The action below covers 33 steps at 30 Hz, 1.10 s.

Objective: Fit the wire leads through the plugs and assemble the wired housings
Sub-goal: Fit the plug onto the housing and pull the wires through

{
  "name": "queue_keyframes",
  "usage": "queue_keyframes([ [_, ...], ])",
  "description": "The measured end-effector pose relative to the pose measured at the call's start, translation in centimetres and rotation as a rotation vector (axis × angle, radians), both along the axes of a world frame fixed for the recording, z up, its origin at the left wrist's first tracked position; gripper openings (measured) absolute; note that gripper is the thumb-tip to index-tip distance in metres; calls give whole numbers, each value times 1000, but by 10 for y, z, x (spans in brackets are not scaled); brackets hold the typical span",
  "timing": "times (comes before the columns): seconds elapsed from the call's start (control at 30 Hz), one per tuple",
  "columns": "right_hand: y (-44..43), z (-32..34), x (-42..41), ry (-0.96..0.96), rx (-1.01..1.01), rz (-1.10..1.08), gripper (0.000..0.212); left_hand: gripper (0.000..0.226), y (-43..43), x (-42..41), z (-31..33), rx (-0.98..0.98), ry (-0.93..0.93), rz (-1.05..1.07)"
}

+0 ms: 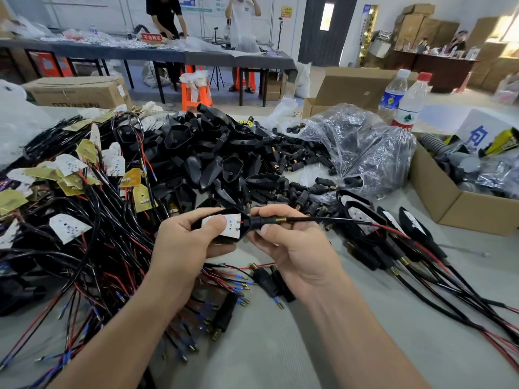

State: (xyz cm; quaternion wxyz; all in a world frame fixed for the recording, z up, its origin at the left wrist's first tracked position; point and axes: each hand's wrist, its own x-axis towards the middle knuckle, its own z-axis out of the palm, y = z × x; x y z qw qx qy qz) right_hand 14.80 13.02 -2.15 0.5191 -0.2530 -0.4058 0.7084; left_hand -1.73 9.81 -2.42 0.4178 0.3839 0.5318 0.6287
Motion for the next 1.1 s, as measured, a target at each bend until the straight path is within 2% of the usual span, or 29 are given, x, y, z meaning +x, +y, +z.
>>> queue_keyframes([
  [0.13,-4,2,-1,-12,37,4,42,14,-1,-5,-1,54,-127,-58],
  [0.23,-6,3,-4,-48,34,-31,40,16,-1,-6,-2,63,-130,-36],
  [0.3,-6,6,-6,-139,25,-80,32,14,-1,-3,-1,50,-147,-8],
  [0.37,-9,11,-3,-382,70,-142,18,14,1,-2,-1,29,-163,47],
  [0.4,-10,14,0,-596,151,-200,13,13,2,-3,-2,22,-160,81],
  [0.43,-11,14,4,-810,259,-282,20,12,2,-3,-4,15,-154,115],
  [0.47,-12,12,7,-945,374,-391,26,11,3,-4,-4,10,-151,143],
  [0.5,-15,14,9,-964,495,-509,25,10,3,-5,-5,11,-152,159],
  [0.57,-19,20,8,-938,743,-685,8,8,4,-8,-6,7,-152,158],
  [0.63,-19,19,4,-1125,916,-725,25,8,3,-9,-5,5,-148,128],
  [0.67,-19,19,3,-1244,935,-681,32,8,3,-9,-4,7,-148,108],
  [0.77,-19,20,4,-1469,835,-518,31,9,2,-10,-2,3,-156,50],
  [0.9,-20,25,9,-1442,770,-451,18,17,4,-7,-2,-5,-202,-70],
  [1.0,-26,29,23,-1386,706,-520,30,35,1,-2,0,-8,-190,-183],
  [1.1,-22,33,61,-1477,562,-644,27,32,-4,1,0,-19,-93,-171],
])
